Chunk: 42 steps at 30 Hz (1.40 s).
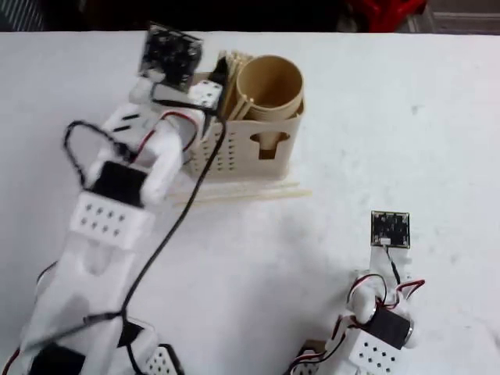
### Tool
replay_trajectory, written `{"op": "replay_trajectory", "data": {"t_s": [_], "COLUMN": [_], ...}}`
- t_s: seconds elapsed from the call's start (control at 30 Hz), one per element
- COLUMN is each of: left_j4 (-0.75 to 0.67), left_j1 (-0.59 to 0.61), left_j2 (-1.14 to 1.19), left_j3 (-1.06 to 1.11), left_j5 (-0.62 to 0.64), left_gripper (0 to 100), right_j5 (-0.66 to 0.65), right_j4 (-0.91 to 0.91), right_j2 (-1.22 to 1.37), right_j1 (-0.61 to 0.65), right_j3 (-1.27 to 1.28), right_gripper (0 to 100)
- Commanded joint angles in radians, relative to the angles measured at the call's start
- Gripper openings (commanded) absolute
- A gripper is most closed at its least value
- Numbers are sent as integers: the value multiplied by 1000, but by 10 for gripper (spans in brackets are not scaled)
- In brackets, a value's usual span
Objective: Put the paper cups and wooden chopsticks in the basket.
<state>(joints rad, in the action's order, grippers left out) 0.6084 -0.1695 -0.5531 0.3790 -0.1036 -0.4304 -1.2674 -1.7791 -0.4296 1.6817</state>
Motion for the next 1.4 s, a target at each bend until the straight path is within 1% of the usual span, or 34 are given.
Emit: {"op": "replay_trajectory", "data": {"t_s": [0.0, 0.07, 0.2, 0.23, 0.3, 0.33, 0.4, 0.5, 0.57, 0.7, 0.77, 0.9, 1.03, 1.1, 1.27, 1.37], "left_j4": [64, 140, 436, 509, 623, 626, 537, 319, 207, 8, -58, -63, -63, -63, -72, -72], "left_j1": [102, 157, 248, 265, 282, 285, 308, 334, 343, 340, 331, 314, 318, 312, 243, 182], "left_j2": [-53, -36, -21, -19, -8, -4, 18, 82, 147, 306, 386, 513, 555, 558, 561, 564], "left_j3": [-34, -32, -31, -26, -3, 34, 143, 318, 387, 428, 413, 333, 298, 292, 284, 261], "left_j5": [9, 9, 2, -20, -126, -169, -175, -166, -163, -101, -94, -81, 20, 94, 287, 307], "left_gripper": [121, 124, 124, 124, 124, 124, 124, 124, 123, 121, 120, 120, 120, 120, 120, 120], "right_j5": [6, 6, 6, 6, 6, 6, 6, 6, 6, 6, 6, 6, 6, 6, 6, 6], "right_j4": [-2, -2, -2, -2, -2, -2, -2, -2, -2, -2, -2, -2, -2, -2, -2, -2], "right_j2": [-18, -18, -18, -18, -18, -18, -18, -18, -18, -18, -18, -18, -18, -18, -18, -18], "right_j1": [-4, -4, -4, -4, -4, -4, -4, -4, -4, -4, -4, -4, -4, -4, -4, -4], "right_j3": [9, 9, 9, 9, 9, 9, 9, 9, 9, 9, 9, 9, 9, 9, 9, 9], "right_gripper": [18, 18, 18, 18, 18, 18, 18, 18, 18, 18, 18, 18, 18, 18, 18, 18]}}
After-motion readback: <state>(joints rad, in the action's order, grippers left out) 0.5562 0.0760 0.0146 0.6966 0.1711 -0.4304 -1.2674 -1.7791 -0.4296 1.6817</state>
